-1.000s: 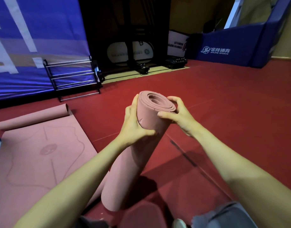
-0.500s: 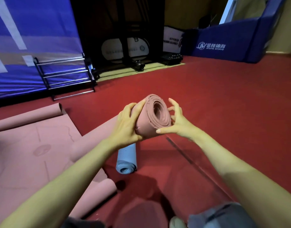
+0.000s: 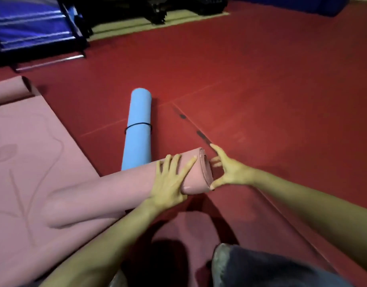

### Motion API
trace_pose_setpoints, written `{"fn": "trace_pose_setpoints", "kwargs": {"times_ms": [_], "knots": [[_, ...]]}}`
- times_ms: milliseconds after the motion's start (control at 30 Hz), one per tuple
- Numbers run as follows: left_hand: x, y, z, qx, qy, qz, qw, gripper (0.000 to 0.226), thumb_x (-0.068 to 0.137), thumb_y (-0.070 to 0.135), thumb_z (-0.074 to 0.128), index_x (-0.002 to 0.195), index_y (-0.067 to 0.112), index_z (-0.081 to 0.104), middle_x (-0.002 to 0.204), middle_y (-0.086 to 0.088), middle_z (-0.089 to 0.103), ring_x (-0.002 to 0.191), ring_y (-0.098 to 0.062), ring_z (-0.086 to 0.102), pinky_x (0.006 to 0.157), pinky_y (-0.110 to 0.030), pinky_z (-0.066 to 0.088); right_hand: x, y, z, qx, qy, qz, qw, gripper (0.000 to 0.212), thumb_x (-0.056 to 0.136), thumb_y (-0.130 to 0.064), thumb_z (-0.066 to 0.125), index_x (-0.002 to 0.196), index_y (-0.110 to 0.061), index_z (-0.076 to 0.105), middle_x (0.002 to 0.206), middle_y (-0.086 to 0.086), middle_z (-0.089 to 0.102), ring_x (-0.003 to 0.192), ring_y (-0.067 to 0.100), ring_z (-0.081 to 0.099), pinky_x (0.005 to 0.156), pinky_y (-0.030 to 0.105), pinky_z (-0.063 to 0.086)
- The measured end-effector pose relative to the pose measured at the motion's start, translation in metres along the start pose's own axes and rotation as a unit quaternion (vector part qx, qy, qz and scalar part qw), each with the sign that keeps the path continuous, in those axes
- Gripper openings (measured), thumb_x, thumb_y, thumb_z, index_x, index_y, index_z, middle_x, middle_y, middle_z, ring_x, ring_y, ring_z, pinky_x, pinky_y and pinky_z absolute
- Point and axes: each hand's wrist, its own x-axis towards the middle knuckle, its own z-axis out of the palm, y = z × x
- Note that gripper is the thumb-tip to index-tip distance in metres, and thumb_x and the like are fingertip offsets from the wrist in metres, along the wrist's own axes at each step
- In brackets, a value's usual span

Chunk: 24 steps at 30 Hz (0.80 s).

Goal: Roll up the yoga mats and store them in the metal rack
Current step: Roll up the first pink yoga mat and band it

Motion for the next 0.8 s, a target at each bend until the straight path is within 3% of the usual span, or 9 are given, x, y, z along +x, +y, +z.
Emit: {"fn": "trace_pose_setpoints", "kwargs": {"times_ms": [100,200,300,367,467,533,633,800], "knots": [[0.017,0.020,0.045,0.008,-0.079,0.020,0.997,0.127,0.035,0.043,0.081,0.147,0.026,0.023,0.127,-0.018,0.051,0.112,-0.044,0.051,0.089,-0.055,0.045,-0.013,0.047,0.005,-0.045,-0.077,0.049,0.995,0.090,0.073,-0.027,0.079,0.146,-0.016,0.027,0.139,0.008,0.044,0.128,0.026,0.044,0.105,0.034,0.035],[0.032,0.035,0.095,0.025,-0.108,0.038,0.993,0.123,0.047,0.040,0.080,0.152,0.026,0.017,0.138,-0.018,0.044,0.124,-0.045,0.042,0.100,-0.058,0.034,-0.030,0.106,0.021,-0.033,-0.039,0.114,0.992,0.091,0.073,-0.020,0.080,0.145,-0.010,0.026,0.131,0.006,0.049,0.121,0.022,0.049,0.102,0.031,0.037],[0.041,0.044,0.136,0.057,-0.148,0.058,0.986,0.126,0.035,0.050,0.084,0.145,0.022,0.029,0.124,-0.020,0.057,0.111,-0.044,0.056,0.090,-0.056,0.044,-0.046,0.163,0.040,-0.024,-0.027,0.163,0.986,0.066,0.077,-0.015,0.077,0.135,-0.006,0.046,0.131,0.012,0.055,0.119,0.026,0.053,0.101,0.030,0.038],[0.043,0.049,0.161,0.055,-0.174,0.074,0.980,0.129,0.029,0.050,0.084,0.144,0.022,0.032,0.122,-0.021,0.059,0.108,-0.043,0.058,0.087,-0.057,0.045,-0.057,0.196,0.054,-0.011,-0.020,0.203,0.979,0.054,0.079,-0.014,0.075,0.127,-0.006,0.054,0.124,0.011,0.060,0.111,0.024,0.058,0.092,0.025,0.042],[0.043,0.061,0.182,0.066,-0.192,0.073,0.976,0.127,0.054,0.047,0.079,0.153,0.027,0.003,0.148,-0.019,0.033,0.135,-0.041,0.033,0.107,-0.059,0.026,-0.072,0.226,0.076,0.016,-0.012,0.229,0.973,0.042,0.078,-0.012,0.075,0.117,-0.007,0.062,0.115,0.006,0.064,0.100,0.015,0.059,0.078,0.013,0.037],[0.041,0.063,0.190,0.069,-0.223,0.066,0.970,0.119,0.069,0.043,0.071,0.149,0.029,-0.016,0.157,-0.015,0.011,0.143,-0.037,0.012,0.113,-0.056,0.010,-0.081,0.241,0.089,0.039,-0.012,0.243,0.969,0.039,0.076,-0.011,0.077,0.113,-0.007,0.064,0.112,0.006,0.065,0.101,0.020,0.061,0.077,0.011,0.036],[0.043,0.064,0.196,0.077,-0.222,0.062,0.970,0.120,0.072,0.041,0.072,0.146,0.028,-0.021,0.158,-0.018,0.004,0.144,-0.039,0.007,0.113,-0.057,0.007,-0.097,0.256,0.105,0.015,-0.073,0.227,0.971,0.042,0.073,-0.015,0.080,0.111,-0.006,0.064,0.108,0.008,0.062,0.105,0.025,0.059,0.080,0.012,0.034],[0.042,0.068,0.200,0.077,-0.194,0.060,0.976,0.124,0.060,0.031,0.081,0.153,0.022,-0.001,0.153,-0.023,0.017,0.140,-0.043,0.019,0.110,-0.060,0.013,-0.118,0.266,0.119,-0.117,-0.180,0.126,0.969,0.056,0.063,-0.027,0.085,0.110,-0.010,0.063,0.113,0.012,0.048,0.109,0.024,0.039,0.091,0.026,0.028]]}}
